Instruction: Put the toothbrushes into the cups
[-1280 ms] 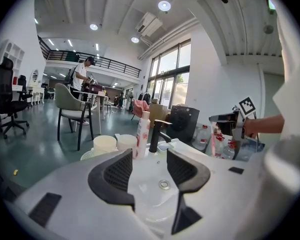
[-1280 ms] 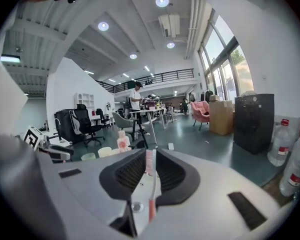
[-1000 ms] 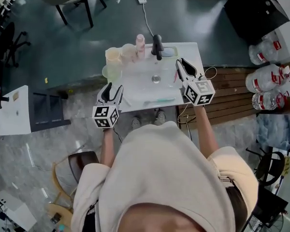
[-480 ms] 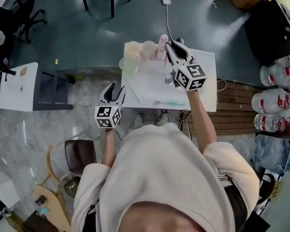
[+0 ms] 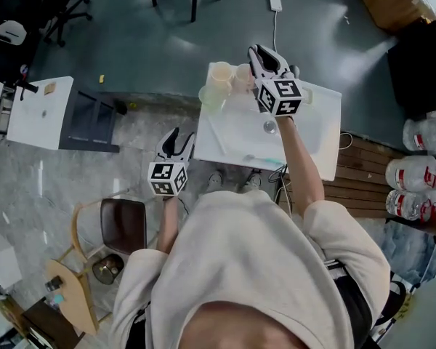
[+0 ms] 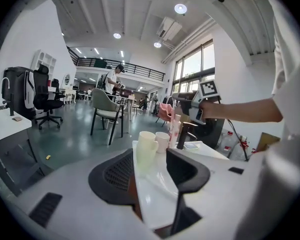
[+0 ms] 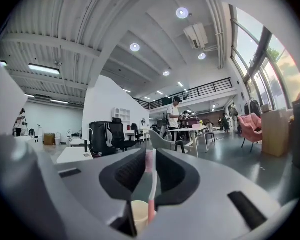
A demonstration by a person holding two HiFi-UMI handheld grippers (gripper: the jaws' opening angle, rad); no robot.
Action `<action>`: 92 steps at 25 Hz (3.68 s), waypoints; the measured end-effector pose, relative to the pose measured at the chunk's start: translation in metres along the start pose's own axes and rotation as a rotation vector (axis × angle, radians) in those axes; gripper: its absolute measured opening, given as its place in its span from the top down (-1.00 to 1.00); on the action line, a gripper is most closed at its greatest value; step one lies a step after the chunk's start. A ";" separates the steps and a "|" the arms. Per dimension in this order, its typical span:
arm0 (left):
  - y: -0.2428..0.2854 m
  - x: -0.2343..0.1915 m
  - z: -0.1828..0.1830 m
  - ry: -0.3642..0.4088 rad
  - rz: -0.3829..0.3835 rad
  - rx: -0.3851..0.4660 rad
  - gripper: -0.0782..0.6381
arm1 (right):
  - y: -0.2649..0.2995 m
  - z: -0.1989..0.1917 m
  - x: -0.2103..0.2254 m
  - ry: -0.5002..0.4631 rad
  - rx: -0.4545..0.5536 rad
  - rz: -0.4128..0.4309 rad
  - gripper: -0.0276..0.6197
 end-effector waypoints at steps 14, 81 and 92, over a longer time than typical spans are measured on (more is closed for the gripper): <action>-0.021 -0.022 -0.004 -0.005 0.027 -0.023 0.22 | 0.036 -0.054 0.004 -0.074 -0.072 -0.086 0.72; 0.046 0.071 -0.014 0.018 -0.233 -0.041 0.23 | -0.247 -0.161 -0.099 -0.130 -0.724 0.478 0.49; 0.036 0.063 -0.014 0.011 -0.203 -0.037 0.24 | -0.284 -0.232 -0.120 -0.197 -0.997 0.690 0.57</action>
Point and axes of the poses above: the fingertips, and each gripper's own axes: y forward along the fingers, x to its right, z out of its top, the point moved 2 cm from there along -y, backward along the fingers, and after that the axes turned 15 degrees about x, right-handed, at the moved point
